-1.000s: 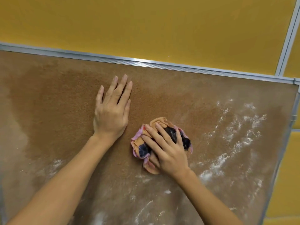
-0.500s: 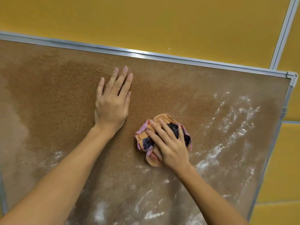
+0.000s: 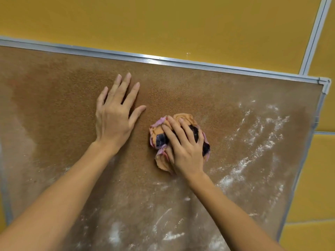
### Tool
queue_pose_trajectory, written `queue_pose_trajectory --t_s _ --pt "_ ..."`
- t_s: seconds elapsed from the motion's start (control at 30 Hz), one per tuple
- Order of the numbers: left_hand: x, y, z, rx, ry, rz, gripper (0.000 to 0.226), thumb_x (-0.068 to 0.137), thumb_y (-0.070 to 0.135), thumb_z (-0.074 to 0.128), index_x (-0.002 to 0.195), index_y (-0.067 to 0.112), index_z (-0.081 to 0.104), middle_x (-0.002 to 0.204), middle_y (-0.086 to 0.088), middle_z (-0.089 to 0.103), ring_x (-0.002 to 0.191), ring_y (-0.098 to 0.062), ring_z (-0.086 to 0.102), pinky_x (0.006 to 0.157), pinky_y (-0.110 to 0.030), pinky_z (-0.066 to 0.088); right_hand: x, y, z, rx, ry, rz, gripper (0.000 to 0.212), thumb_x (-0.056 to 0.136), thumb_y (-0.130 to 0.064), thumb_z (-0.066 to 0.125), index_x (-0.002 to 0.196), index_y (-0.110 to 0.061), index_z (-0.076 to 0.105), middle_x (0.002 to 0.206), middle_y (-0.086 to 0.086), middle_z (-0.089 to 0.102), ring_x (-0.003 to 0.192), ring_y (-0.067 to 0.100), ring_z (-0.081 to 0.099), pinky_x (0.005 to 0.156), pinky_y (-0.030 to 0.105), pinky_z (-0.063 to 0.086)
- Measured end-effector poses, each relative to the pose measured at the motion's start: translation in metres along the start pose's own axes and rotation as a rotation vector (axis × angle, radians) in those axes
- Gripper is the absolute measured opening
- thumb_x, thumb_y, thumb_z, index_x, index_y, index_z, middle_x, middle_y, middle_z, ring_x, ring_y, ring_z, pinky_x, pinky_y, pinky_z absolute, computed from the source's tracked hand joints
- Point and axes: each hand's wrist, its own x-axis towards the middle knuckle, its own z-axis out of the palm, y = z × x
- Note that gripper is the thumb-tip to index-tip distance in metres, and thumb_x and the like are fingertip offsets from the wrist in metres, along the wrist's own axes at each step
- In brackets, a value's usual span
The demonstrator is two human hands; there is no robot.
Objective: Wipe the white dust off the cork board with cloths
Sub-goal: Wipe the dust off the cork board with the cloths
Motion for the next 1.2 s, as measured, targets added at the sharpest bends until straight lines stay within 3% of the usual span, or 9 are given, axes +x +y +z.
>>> queue_pose_trajectory --t_s 0.1,0.3,0.5,0.6,0.67,0.8,0.93,1.07,1.2 --pt "-0.005 -0.008 -0.003 -0.011 0.042 -0.014 0.048 0.106 0.035 0.054 0.151 0.019 0.050 0.163 -0.005 0.036 0.152 -0.025 0.031 0.118 -0.047 0.028 0.038 -0.028 0.007 0.068 0.061 0.148 0.054 0.096 -0.032 0.053 0.150 -0.025 0.050 0.162 -0.004 0.039 0.151 0.020 0.032 0.115 0.059 0.029" --pt "0.003 -0.031 -0.011 -0.124 0.086 0.092 0.032 0.107 0.014 0.054 0.137 0.015 0.064 0.148 -0.003 0.055 0.141 -0.022 0.049 0.107 -0.044 0.045 -0.013 -0.050 0.017 0.069 -0.173 -0.357 0.051 0.106 -0.040 0.039 0.155 -0.024 0.042 0.166 -0.003 0.029 0.155 0.020 0.024 0.118 0.058 0.025" --pt "-0.002 -0.025 -0.008 -0.135 0.095 0.075 0.033 0.106 0.016 0.056 0.137 0.008 0.064 0.150 -0.008 0.053 0.144 -0.026 0.046 0.110 -0.045 0.042 0.033 -0.061 0.011 0.058 -0.036 0.014 0.055 0.100 -0.042 0.051 0.152 -0.025 0.047 0.164 -0.002 0.034 0.153 0.021 0.028 0.118 0.060 0.024" --pt "-0.006 0.001 0.004 -0.065 0.179 0.051 0.037 0.105 0.024 0.060 0.137 0.006 0.062 0.155 -0.010 0.047 0.147 -0.030 0.042 0.112 -0.044 0.036 -0.003 -0.069 0.016 0.097 -0.110 -0.209 0.044 0.105 -0.043 0.042 0.142 -0.025 0.058 0.160 -0.002 0.041 0.153 0.022 0.030 0.115 0.057 0.031" --pt "-0.005 0.022 0.011 -0.063 0.201 0.058 0.039 0.105 0.023 0.060 0.140 0.005 0.059 0.156 -0.010 0.045 0.148 -0.029 0.040 0.113 -0.044 0.034 -0.033 -0.048 0.011 0.046 -0.149 -0.290 0.040 0.105 -0.039 0.050 0.143 -0.028 0.056 0.161 -0.004 0.040 0.152 0.020 0.030 0.113 0.053 0.036" --pt "0.012 0.072 0.027 -0.154 0.203 0.091 0.037 0.105 0.019 0.056 0.140 0.006 0.059 0.154 -0.009 0.049 0.147 -0.027 0.042 0.114 -0.043 0.034 -0.046 0.005 -0.017 0.021 -0.119 -0.015 0.057 0.097 -0.031 0.066 0.151 -0.026 0.047 0.164 -0.004 0.034 0.152 0.022 0.030 0.109 0.053 0.039" --pt "0.024 0.128 0.048 -0.226 0.166 0.133 0.038 0.105 0.016 0.055 0.142 0.007 0.057 0.155 -0.009 0.048 0.147 -0.026 0.041 0.114 -0.044 0.036 -0.038 0.068 -0.045 -0.006 -0.075 0.097 0.047 0.106 -0.033 0.039 0.151 -0.024 0.047 0.164 -0.001 0.035 0.152 0.023 0.030 0.111 0.053 0.036" --pt "0.026 0.169 0.070 -0.216 0.129 0.091 0.041 0.105 0.016 0.055 0.145 0.008 0.054 0.158 -0.007 0.045 0.149 -0.026 0.038 0.114 -0.044 0.035 -0.035 0.125 -0.057 -0.062 -0.033 0.153 0.051 0.100 -0.025 0.054 0.151 -0.025 0.048 0.163 -0.002 0.036 0.153 0.021 0.029 0.113 0.054 0.032" --pt "0.025 0.185 0.088 -0.133 0.094 0.046 0.045 0.106 0.020 0.055 0.149 0.011 0.050 0.160 -0.005 0.041 0.151 -0.025 0.033 0.116 -0.043 0.032 -0.020 0.183 -0.064 -0.075 0.028 0.192 0.052 0.097 -0.030 0.049 0.149 -0.025 0.051 0.161 -0.001 0.040 0.150 0.022 0.035 0.110 0.053 0.035"
